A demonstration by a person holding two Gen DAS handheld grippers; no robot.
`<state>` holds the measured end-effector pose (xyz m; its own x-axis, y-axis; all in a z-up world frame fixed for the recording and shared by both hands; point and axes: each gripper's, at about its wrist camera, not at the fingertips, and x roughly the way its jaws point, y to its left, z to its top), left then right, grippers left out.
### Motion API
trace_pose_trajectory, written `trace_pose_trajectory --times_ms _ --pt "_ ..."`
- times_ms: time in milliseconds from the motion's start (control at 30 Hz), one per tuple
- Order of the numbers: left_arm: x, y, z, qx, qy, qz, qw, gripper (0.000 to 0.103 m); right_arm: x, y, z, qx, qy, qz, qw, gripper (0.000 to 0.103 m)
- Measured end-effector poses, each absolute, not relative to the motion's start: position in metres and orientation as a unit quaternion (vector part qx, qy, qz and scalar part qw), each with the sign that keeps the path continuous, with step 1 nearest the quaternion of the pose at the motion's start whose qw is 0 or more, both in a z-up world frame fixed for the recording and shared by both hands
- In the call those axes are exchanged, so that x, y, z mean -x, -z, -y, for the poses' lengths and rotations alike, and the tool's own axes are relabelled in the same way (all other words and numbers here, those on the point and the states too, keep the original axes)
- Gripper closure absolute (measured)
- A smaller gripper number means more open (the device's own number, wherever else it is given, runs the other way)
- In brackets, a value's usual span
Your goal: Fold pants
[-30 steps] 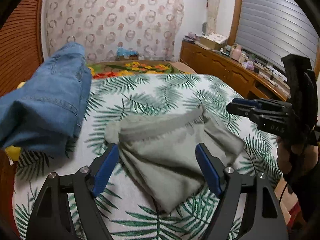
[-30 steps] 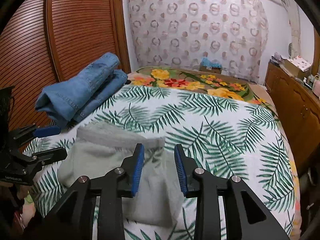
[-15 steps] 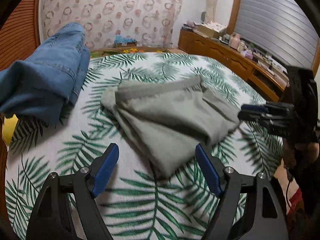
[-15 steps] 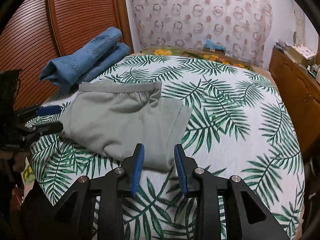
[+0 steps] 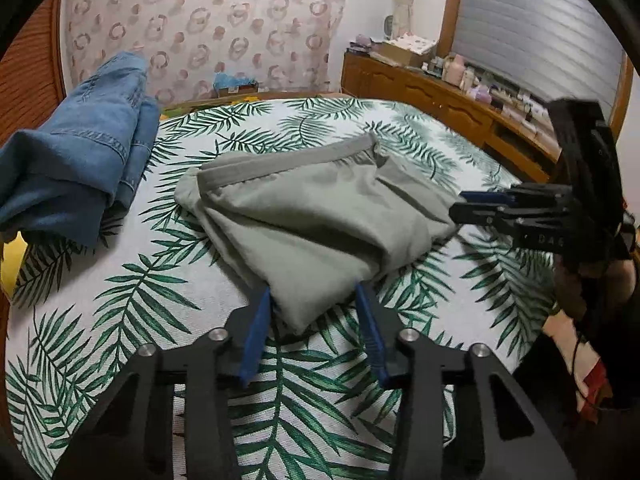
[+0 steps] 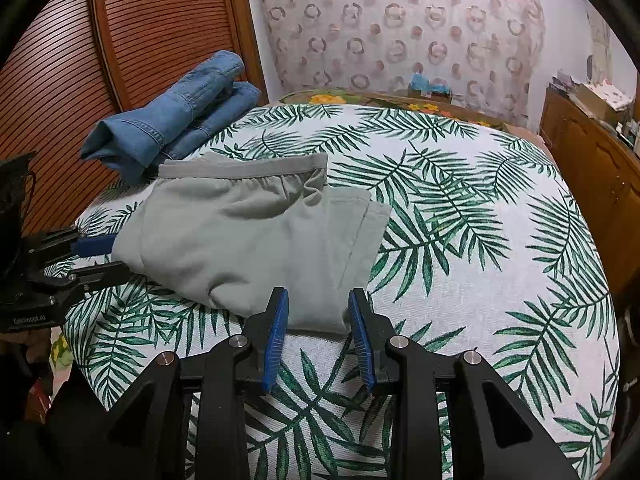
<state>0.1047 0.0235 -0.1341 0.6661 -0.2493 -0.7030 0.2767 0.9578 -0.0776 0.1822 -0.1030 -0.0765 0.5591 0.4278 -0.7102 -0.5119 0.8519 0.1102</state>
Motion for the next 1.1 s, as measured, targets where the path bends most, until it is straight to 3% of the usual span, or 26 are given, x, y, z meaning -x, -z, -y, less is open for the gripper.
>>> trace_pose_trajectory --times_ms 133,233,400,1100 --pt "-0.108 0.138 -0.024 -0.028 0.133 -0.389 0.911 0.065 -0.182 0.078 0.099 0.066 -0.267 -0.389 0.879 0.072" --pt "-0.109 0.137 -0.027 -0.026 0.131 -0.385 0.913 0.079 -0.182 0.077 0.097 0.078 -0.269 -0.387 0.879 0.089" --pt "-0.107 0.127 -0.038 -0.02 0.109 -0.367 0.924 0.09 -0.18 0.068 0.11 0.065 -0.265 -0.371 0.888 0.101" --pt "-0.089 0.111 -0.051 -0.005 0.124 -0.358 0.925 0.092 -0.152 0.059 0.131 0.066 -0.254 -0.351 0.899 0.101"
